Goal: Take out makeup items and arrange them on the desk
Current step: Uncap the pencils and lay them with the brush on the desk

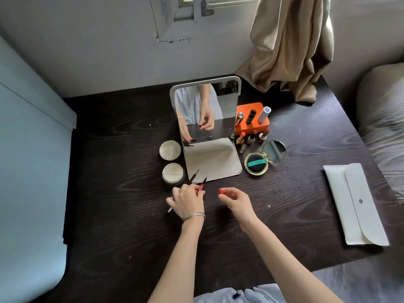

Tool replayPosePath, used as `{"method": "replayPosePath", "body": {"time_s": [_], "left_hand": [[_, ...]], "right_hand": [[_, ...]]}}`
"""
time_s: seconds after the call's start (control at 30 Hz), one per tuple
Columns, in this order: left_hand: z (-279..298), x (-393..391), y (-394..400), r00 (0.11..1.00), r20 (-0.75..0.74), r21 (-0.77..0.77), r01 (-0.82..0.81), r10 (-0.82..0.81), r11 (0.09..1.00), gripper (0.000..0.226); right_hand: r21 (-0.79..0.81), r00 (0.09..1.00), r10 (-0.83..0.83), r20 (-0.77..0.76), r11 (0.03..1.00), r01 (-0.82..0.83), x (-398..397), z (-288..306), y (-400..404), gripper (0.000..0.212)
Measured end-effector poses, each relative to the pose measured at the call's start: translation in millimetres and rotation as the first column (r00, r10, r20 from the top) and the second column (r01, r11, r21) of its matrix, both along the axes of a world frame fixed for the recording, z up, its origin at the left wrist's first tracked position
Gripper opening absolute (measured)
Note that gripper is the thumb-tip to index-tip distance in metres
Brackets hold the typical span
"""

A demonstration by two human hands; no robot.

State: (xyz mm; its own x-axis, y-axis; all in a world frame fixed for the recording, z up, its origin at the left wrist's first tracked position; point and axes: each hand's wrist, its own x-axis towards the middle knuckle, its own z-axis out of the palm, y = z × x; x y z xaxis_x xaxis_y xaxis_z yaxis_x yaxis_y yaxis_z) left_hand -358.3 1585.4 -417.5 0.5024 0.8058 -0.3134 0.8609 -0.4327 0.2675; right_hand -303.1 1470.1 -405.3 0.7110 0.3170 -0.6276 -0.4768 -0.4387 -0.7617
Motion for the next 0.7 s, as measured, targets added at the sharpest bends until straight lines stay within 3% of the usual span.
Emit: {"method": "replayPosePath", "body": {"time_s": [0.7], "left_hand": [[-9.8,4.3,3.3,0.998,0.048,0.036,-0.032,0.030,0.999,0.022]], "right_hand": [[-0.021,0.996,0.028,-0.080,0.999,-0.030,0.2,-3.1,3.6,0.020]]}}
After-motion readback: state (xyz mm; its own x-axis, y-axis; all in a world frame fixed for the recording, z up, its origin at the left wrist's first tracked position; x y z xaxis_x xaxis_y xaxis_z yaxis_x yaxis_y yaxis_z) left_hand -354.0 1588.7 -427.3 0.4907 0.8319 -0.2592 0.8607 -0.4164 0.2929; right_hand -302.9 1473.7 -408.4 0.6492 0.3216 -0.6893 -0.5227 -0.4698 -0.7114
